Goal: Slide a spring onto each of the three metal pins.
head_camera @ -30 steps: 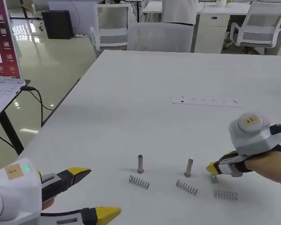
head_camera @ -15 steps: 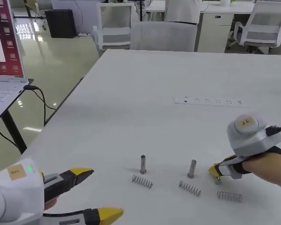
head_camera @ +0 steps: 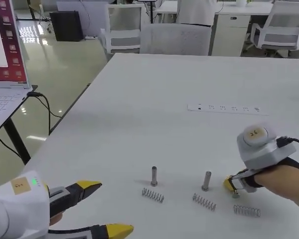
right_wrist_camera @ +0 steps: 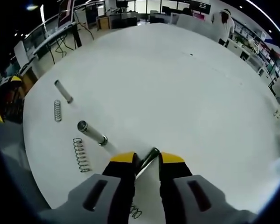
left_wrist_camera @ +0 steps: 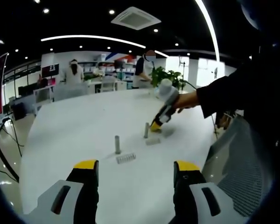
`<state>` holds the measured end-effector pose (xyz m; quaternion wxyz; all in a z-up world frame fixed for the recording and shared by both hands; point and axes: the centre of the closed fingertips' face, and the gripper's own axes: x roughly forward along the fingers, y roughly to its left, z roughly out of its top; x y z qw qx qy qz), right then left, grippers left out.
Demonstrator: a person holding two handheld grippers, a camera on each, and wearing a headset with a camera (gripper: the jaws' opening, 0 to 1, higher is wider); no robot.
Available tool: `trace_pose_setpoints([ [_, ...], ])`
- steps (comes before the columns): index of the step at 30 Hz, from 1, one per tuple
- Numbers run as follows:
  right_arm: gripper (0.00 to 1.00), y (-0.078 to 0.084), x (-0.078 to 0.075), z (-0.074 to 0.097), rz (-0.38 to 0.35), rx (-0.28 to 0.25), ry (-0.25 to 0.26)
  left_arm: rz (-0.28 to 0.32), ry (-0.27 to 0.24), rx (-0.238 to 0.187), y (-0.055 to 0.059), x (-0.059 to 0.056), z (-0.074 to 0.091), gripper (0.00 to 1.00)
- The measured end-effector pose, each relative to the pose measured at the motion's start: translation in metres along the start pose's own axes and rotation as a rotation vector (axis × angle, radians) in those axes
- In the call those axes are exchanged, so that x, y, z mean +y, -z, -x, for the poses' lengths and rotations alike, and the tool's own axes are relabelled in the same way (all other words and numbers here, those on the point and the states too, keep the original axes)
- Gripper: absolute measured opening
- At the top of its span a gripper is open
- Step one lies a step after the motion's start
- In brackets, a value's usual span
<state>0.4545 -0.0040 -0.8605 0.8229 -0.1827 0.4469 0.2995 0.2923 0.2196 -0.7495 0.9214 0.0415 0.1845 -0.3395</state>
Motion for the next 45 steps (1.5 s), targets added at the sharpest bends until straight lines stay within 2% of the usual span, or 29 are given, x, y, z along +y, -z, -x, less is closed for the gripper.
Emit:
trace_pose_setpoints([
  [5,0.11,0.0,0.002,-0.001,-0.006,0.007,-0.002,0.001,0.005,0.001,0.0,-0.001,0.0,0.6],
  [20,0.05,0.001,0.004,-0.001,-0.013,0.021,0.006,-0.001,0.006,0.002,0.0,-0.001,-0.001,0.6],
  [32,0.05,0.0,0.003,-0.001,-0.019,0.021,0.007,0.003,0.006,0.002,0.0,0.0,-0.002,0.59],
  [37,0.05,-0.002,0.003,0.002,-0.053,-0.014,0.002,0.005,0.005,0.0,0.0,0.001,-0.002,0.59],
  [45,0.05,-0.009,0.007,0.018,-0.055,-0.069,-0.002,0.001,0.011,0.001,0.0,0.0,-0.002,0.59],
])
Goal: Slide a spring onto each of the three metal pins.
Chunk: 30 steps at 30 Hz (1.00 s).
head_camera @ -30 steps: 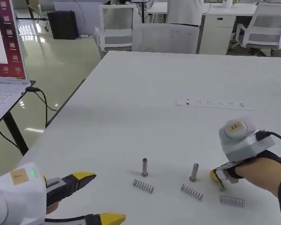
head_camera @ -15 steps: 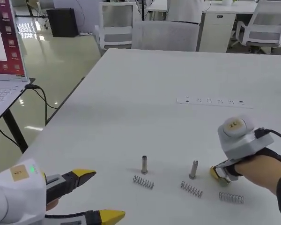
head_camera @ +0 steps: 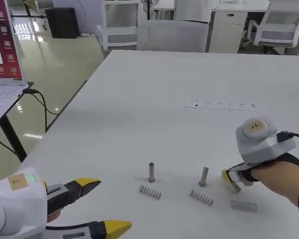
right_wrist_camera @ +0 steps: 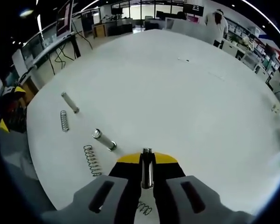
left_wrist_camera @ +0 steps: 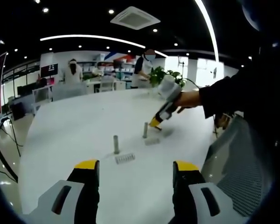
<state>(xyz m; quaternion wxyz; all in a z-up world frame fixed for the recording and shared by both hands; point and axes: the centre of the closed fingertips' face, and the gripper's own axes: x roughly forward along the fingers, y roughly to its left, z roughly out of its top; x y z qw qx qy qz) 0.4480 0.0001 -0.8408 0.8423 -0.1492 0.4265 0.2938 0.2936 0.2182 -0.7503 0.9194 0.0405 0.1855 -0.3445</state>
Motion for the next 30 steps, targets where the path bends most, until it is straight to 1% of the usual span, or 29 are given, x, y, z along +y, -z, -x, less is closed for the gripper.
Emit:
trace_pose_setpoints([
  [6,0.05,0.002,0.001,0.012,-0.006,-0.035,0.005,-0.009,0.006,0.002,0.0,-0.002,0.0,0.59],
  [14,0.05,0.003,0.001,0.024,0.0,-0.074,0.011,-0.017,0.009,0.001,-0.001,-0.004,0.0,0.59],
  [20,0.05,0.004,0.002,0.03,0.0,-0.096,0.014,-0.023,0.01,0.0,-0.001,-0.005,0.0,0.59],
  [24,0.05,0.006,0.0,0.031,-0.018,-0.102,0.014,-0.026,0.012,0.001,-0.001,-0.006,0.0,0.59],
  [30,0.05,0.007,-0.001,0.032,-0.019,-0.12,0.02,-0.027,0.016,0.001,-0.001,-0.007,0.0,0.59],
])
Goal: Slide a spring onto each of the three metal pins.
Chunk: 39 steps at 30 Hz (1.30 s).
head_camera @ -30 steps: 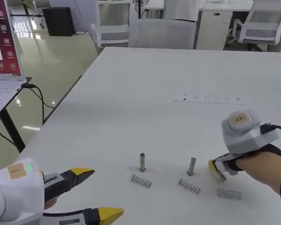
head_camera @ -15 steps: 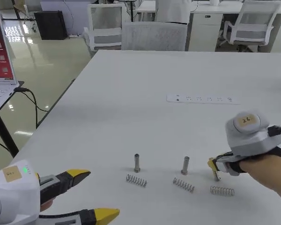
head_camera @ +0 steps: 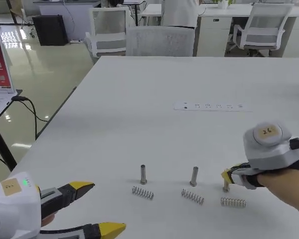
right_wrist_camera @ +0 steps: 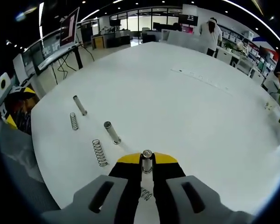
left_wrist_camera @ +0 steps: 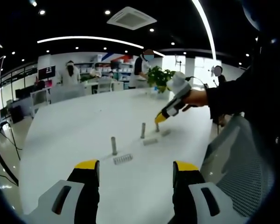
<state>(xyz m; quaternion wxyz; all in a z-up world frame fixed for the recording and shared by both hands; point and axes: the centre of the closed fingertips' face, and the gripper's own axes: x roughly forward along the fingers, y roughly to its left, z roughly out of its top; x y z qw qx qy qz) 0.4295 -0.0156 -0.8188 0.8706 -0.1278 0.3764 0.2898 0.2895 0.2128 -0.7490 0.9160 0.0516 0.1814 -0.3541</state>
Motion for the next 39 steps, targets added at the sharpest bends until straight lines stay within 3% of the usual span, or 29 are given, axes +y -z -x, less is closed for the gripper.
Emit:
trace_pose_setpoints([
  [16,0.05,-0.003,-0.004,-0.001,-0.007,-0.057,-0.007,-0.004,0.006,0.004,0.0,-0.001,0.0,0.59],
  [25,0.05,-0.002,-0.011,0.0,-0.063,-0.093,-0.006,-0.005,0.006,0.008,0.001,-0.001,-0.001,0.58],
  [39,0.05,0.002,-0.008,-0.001,-0.03,-0.081,-0.009,-0.003,0.007,0.011,0.001,0.0,0.0,0.58],
])
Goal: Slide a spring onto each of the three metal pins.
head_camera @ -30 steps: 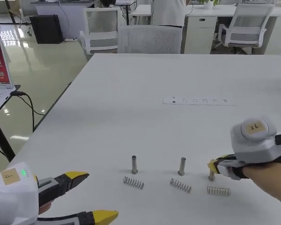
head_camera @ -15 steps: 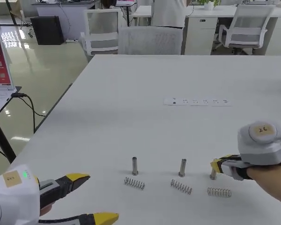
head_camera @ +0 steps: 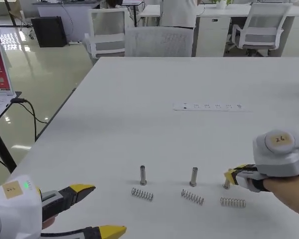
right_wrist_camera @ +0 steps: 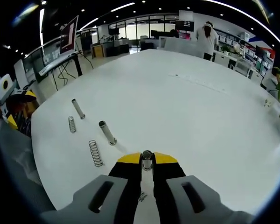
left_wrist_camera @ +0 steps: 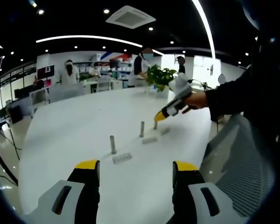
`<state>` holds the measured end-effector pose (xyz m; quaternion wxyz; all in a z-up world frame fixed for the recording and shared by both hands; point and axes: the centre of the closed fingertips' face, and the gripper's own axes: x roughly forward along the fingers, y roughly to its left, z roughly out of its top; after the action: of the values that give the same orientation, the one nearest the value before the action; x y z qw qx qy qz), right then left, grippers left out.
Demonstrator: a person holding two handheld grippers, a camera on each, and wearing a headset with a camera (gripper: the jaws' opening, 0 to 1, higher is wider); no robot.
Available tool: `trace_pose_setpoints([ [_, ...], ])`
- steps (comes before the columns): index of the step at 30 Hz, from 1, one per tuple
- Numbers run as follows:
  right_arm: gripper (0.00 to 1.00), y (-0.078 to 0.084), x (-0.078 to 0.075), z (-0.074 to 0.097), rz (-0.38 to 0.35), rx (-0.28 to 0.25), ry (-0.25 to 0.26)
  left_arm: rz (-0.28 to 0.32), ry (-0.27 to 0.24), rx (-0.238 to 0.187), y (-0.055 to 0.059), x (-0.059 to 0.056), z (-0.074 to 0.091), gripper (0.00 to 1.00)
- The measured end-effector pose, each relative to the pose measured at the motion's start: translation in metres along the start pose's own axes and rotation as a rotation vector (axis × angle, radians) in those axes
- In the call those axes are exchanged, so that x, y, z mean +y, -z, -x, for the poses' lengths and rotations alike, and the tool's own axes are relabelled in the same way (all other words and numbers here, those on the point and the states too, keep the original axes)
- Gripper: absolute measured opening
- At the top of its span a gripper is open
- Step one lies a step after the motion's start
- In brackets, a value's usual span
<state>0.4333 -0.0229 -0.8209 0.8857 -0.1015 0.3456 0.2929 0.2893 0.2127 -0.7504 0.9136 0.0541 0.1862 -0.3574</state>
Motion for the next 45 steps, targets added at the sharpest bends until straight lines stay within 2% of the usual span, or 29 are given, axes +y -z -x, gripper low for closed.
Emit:
trace_pose_setpoints([
  [11,0.07,0.005,-0.001,-0.001,0.005,0.013,0.002,0.0,0.0,-0.003,-0.001,0.0,0.0,0.58],
  [22,0.1,0.011,-0.002,0.008,-0.003,0.005,-0.006,0.0,0.005,-0.001,0.0,0.0,0.0,0.58],
  [24,0.1,0.012,-0.001,0.011,0.005,0.005,-0.014,0.0,0.007,0.0,0.0,-0.001,0.0,0.58],
  [26,0.11,0.014,0.004,0.015,0.024,-0.001,-0.048,0.001,0.008,0.0,0.0,-0.001,-0.001,0.58],
  [27,0.11,0.017,0.007,0.017,0.041,0.007,-0.07,0.001,0.009,0.0,0.0,-0.001,-0.001,0.58],
  [31,0.11,0.03,0.009,0.021,0.069,0.034,-0.108,0.001,0.013,0.002,0.001,-0.002,-0.001,0.58],
  [39,0.11,0.046,0.016,0.018,0.082,0.074,-0.158,-0.001,0.019,0.009,0.002,-0.004,-0.002,0.58],
  [45,0.11,0.053,0.016,0.016,0.107,0.108,-0.172,-0.001,0.017,0.009,0.002,-0.004,-0.002,0.58],
])
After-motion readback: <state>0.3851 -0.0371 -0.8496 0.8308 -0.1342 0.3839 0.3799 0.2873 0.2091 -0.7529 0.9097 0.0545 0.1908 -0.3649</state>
